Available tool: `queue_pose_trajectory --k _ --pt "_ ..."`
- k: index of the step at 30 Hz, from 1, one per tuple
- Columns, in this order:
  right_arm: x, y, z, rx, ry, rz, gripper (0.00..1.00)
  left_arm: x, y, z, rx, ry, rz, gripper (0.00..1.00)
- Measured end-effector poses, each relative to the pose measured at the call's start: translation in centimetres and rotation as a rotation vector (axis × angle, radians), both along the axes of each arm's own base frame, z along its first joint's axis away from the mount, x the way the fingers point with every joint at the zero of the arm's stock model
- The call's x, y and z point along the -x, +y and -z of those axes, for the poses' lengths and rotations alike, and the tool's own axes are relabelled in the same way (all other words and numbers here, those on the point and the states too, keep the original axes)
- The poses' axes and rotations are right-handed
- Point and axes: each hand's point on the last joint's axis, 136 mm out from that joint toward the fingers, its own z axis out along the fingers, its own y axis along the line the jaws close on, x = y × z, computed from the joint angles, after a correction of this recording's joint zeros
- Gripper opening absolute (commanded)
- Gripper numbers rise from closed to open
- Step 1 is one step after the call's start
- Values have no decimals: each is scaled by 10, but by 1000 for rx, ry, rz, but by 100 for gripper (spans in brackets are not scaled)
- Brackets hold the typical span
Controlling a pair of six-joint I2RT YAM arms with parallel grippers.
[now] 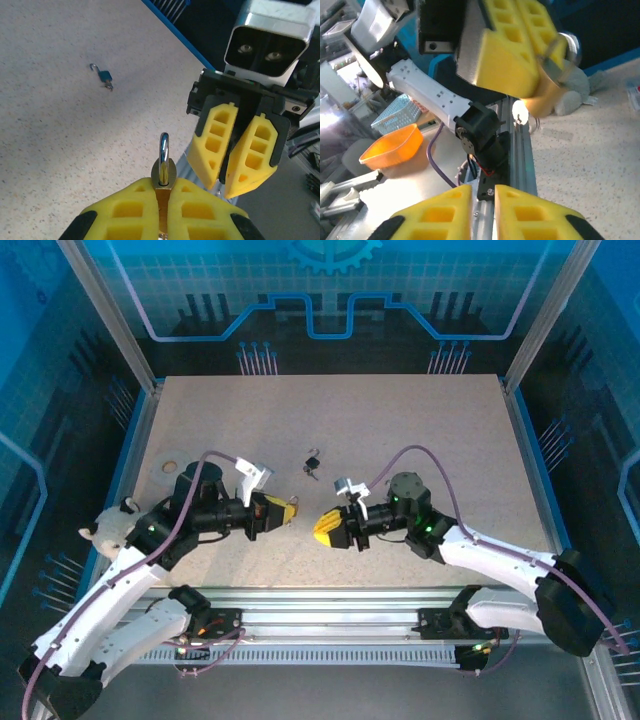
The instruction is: Lock with the key
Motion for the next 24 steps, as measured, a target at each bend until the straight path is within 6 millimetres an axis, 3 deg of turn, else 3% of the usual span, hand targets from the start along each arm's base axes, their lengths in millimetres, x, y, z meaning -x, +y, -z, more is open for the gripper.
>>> queue_pose_trajectory --k 4,10,18,24 --pt "-19 -18 -1 -36 40 93 58 -7 3 1 -15 -13 -36 0" --pt "-27 -28 -10 -91 22 154 65 -18 6 -2 -17 11 -102 0" --pt "-27 -25 -8 -151 1 186 67 -28 11 -27 152 91 -247 0" --pt "-40 -7 2 -189 94 232 64 -33 10 -9 281 203 -330 0"
